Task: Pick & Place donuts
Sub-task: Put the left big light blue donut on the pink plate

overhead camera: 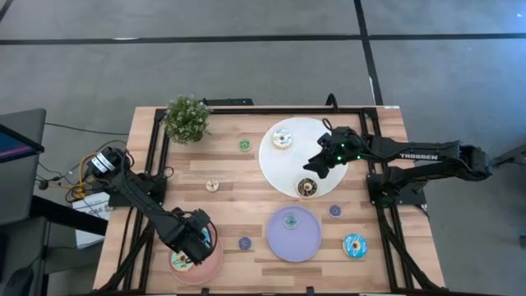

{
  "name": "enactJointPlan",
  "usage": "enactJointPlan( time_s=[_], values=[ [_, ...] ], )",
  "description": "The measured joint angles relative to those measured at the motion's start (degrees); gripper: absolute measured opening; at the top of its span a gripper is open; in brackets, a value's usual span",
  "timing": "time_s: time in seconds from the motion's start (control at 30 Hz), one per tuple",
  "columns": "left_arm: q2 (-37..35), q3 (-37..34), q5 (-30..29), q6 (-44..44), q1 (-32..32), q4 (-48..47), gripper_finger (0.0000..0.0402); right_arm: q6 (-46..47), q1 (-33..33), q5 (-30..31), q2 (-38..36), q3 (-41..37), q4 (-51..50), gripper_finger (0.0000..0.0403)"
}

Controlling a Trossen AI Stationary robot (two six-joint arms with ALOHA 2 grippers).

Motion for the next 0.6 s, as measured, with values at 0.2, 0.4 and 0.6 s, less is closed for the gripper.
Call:
enactJointPlan(
  time_s=[0.2, 0.4, 0.6],
  values=[
    [0.0, 0.0, -0.4, 0.7, 0.0, -0.5, 0.0116, 0.0, 0.0, 0.0, 0.0, 0.0, 0.0, 0.0244],
    [0.0, 0.0, -1.1, 1.1, 0.0, -0.5, 0.0116, 0.0, 0.0, 0.0, 0.0, 0.0, 0.0, 0.0244],
    [0.0, 0.0, -0.5, 1.2, 0.0, -0.4, 0.0116, 0.0, 0.0, 0.0, 0.0, 0.0, 0.0, 0.0244]
  ],
)
